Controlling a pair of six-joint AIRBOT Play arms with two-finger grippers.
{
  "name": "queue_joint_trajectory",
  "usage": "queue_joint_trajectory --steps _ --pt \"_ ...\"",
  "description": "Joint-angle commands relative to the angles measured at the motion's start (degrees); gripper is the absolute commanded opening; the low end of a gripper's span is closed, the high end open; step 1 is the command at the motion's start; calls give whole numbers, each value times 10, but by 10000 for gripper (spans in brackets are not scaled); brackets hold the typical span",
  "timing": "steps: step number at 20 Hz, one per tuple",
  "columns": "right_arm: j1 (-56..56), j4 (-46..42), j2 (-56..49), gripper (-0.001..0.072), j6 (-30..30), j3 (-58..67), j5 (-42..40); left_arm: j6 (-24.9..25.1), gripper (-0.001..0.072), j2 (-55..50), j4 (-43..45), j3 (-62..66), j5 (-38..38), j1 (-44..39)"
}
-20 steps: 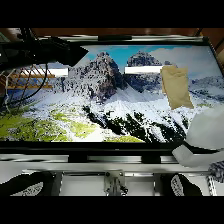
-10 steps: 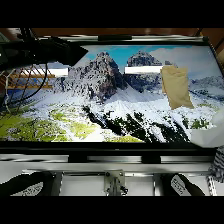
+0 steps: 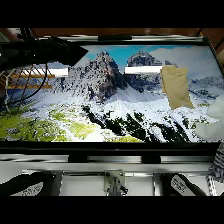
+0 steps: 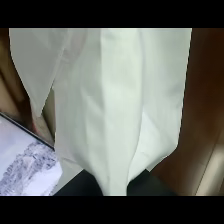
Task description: Fold the shirts.
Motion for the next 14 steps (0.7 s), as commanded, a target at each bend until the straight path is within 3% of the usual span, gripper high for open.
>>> queue_joint_trajectory --steps 1,6,10,14 --pt "-19 33 -21 45 30 0 2 0 539 0 0 1 0 0" --pt "-99 72 -19 45 37 1 54 0 539 -1 0 0 0 0" --pt "-135 68 -15 45 -29 1 63 0 539 -9 0 0 -7 0" --pt "-178 69 -14 45 -29 1 84 0 539 -9 0 1 -25 0"
